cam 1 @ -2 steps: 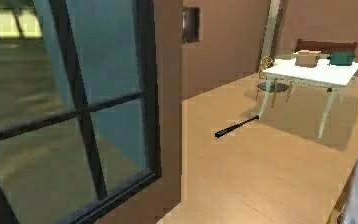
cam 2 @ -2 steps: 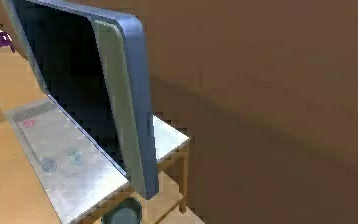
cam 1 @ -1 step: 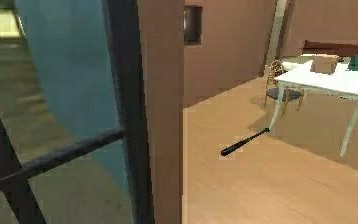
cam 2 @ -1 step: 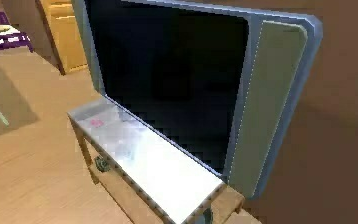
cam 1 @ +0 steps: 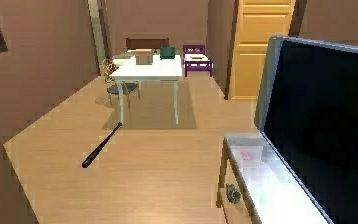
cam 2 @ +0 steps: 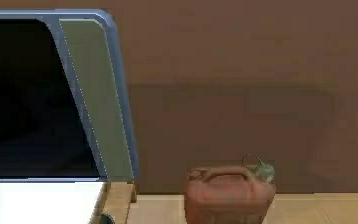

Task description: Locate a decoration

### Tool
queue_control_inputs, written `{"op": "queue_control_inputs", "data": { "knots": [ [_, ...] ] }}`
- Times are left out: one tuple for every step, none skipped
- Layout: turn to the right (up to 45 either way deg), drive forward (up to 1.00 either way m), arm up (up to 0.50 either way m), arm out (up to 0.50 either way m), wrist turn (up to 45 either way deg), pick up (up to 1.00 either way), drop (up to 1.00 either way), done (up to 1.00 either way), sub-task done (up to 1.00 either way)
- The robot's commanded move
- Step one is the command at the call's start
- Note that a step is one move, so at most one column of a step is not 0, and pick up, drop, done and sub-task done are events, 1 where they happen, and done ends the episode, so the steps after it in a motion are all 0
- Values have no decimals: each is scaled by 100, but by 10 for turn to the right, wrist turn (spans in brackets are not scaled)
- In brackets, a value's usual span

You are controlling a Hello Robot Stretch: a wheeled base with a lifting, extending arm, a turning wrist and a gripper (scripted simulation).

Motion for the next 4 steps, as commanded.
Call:
{"op": "queue_control_inputs", "data": {
  "knots": [
    [0, 100, 0, 0, 0, 0, 0, 0, 0],
    [0, 35, 0, 0, 0, 0, 0, 0, 0],
    [360, 0, 0, 0, 0, 0, 0, 0, 0],
    [0, 100, 0, 0, 0, 0, 0, 0, 0]
  ]
}}
